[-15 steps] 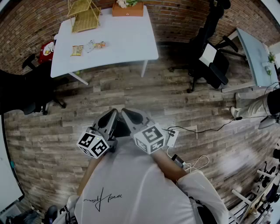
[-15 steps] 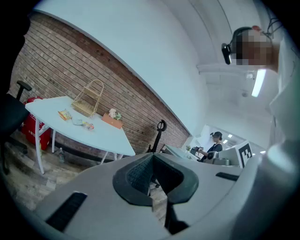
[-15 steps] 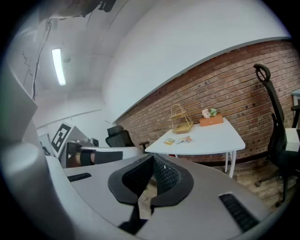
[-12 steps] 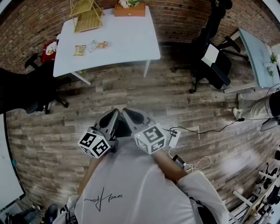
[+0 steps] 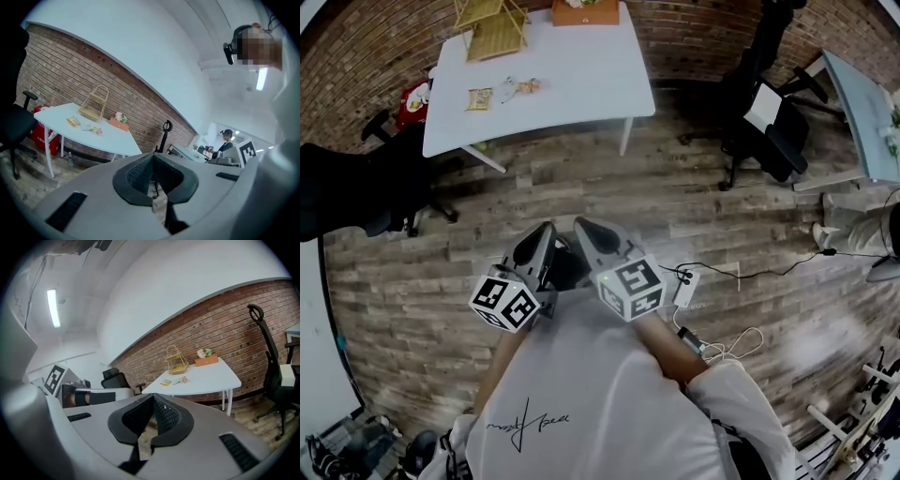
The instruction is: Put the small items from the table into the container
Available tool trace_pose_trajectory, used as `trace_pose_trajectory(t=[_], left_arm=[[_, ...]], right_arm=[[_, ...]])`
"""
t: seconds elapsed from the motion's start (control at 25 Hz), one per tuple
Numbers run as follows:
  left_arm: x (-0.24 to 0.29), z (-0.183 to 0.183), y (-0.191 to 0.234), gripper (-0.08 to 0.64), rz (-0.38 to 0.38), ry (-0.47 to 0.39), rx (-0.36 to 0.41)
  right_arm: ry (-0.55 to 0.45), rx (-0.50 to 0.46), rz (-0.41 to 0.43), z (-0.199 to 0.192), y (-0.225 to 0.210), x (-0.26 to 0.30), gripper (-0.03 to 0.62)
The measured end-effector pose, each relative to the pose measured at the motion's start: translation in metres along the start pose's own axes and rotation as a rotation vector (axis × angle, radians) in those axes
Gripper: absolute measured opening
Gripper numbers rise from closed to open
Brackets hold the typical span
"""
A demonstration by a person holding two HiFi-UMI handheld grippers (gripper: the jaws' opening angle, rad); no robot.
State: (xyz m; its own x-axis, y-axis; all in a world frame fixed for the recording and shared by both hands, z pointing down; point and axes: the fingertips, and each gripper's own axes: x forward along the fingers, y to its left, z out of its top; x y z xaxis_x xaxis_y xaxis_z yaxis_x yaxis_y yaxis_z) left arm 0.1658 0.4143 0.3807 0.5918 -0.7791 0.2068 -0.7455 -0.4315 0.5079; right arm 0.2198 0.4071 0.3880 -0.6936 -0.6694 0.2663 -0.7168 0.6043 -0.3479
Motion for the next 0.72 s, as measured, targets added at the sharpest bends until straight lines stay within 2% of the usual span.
trace_pose_trajectory(t=[0.16, 0.4, 0.72], left_arm=[[-0.005, 0.001, 0.02, 0.009, 0.054, 0.016, 0.024], [-0.006, 0.006, 0.034, 0.009, 0.115, -0.003, 0.072], [-0.008, 0.029, 0.074, 0.009, 0.198, -0.026, 0.115]], right_arm=[[0.024, -0.008, -0.004, -0.004, 0.007, 0.011, 0.02], [0.064, -0.029, 0.034, -0.009, 0.02, 0.027, 0.02], [0.078, -0.074, 0.043, 0.005, 0.032, 0.07, 0.021]])
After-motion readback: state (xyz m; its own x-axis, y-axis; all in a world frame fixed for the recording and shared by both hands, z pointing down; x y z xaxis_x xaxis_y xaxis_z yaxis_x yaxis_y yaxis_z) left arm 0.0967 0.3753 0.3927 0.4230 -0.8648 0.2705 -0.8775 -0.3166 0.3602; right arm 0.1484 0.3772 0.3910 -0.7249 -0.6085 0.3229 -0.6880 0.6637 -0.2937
